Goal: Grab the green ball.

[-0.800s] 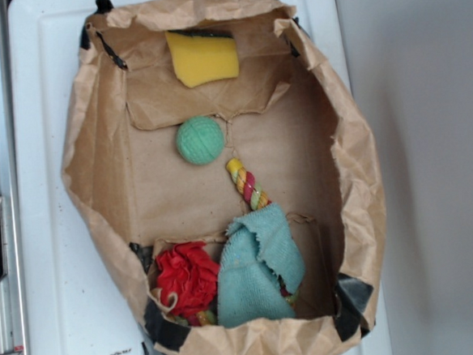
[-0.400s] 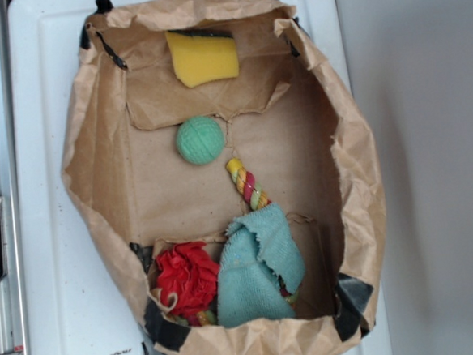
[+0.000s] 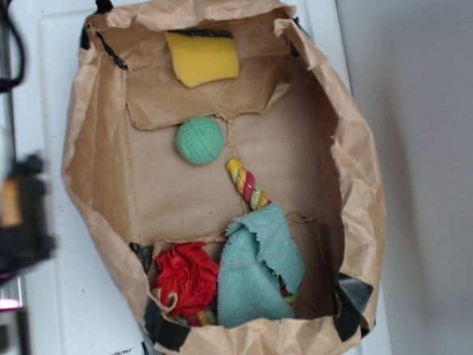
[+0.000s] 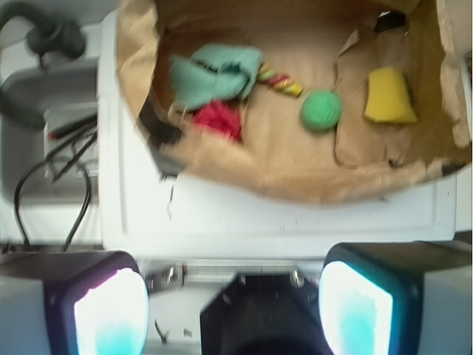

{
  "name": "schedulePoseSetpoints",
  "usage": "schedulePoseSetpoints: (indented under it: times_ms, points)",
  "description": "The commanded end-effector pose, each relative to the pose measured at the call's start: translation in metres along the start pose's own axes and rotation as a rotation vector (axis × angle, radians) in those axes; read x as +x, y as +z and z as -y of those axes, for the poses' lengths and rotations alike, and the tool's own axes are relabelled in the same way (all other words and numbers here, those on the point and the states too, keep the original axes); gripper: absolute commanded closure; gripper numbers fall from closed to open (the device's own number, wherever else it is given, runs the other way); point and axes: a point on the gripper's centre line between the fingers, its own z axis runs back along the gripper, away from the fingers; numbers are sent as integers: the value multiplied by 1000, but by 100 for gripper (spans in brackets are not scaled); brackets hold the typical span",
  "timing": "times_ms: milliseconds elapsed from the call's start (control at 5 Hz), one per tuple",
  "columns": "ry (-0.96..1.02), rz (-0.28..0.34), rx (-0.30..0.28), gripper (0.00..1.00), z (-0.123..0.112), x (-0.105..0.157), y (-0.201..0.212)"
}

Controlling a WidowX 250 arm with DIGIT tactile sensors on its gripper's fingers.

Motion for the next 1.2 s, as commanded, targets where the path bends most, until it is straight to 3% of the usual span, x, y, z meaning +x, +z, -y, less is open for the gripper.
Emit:
schedulePoseSetpoints:
  times_ms: [0, 200, 400, 600, 1000]
  points:
    - [87, 47, -4, 0, -47, 55, -51]
    - [105, 49, 17, 0, -63, 62, -72]
    - [117, 99, -137, 0, -64, 70, -94]
    - [134, 95, -73, 0, -63, 71, -97]
    - [134, 95, -73, 0, -63, 71, -97]
